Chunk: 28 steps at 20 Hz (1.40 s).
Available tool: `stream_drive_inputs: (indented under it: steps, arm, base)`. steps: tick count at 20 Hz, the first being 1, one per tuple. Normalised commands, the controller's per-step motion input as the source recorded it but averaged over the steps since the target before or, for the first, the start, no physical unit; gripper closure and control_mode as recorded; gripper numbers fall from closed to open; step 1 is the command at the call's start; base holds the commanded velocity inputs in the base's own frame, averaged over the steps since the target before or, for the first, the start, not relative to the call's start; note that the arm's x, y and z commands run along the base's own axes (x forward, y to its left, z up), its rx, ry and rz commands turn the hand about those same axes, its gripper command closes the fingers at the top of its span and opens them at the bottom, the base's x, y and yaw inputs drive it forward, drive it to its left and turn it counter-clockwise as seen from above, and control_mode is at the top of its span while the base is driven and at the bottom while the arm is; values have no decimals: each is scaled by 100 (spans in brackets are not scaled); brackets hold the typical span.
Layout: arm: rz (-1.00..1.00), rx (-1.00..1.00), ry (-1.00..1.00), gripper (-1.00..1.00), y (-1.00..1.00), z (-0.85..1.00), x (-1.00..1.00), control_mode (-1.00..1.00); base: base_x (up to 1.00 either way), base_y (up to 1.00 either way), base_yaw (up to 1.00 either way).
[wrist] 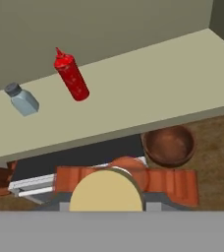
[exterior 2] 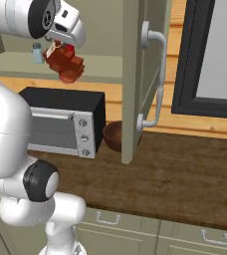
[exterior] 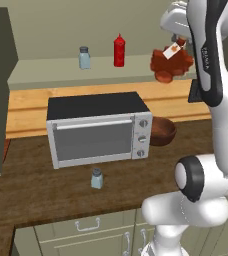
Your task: Put the shaker and condiment bottle from the counter next to their counterparts in the cabinet.
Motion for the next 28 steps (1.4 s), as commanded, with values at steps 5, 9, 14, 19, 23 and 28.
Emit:
stream_drive_inputs:
  steps: [5, 9, 14, 19, 23, 28]
  arm:
    - [0, -1, -15, 100, -22, 11, 35, -100]
    - [0, -1, -5, 100, 0, 0, 3, -100]
    - [0, 0, 0, 100, 0, -2, 8, -100]
    - [0, -3, -4, 100, 0, -2, 44, -100]
    - [0, -1, 0, 100, 0, -21, 13, -100]
    - [0, 0, 3, 100, 2, -23, 1, -100]
  base:
    - [0, 0, 0]
    - [0, 0, 0]
    - [0, 0, 0]
    - [0, 0, 0]
    - [0, 0, 0]
    - [0, 0, 0]
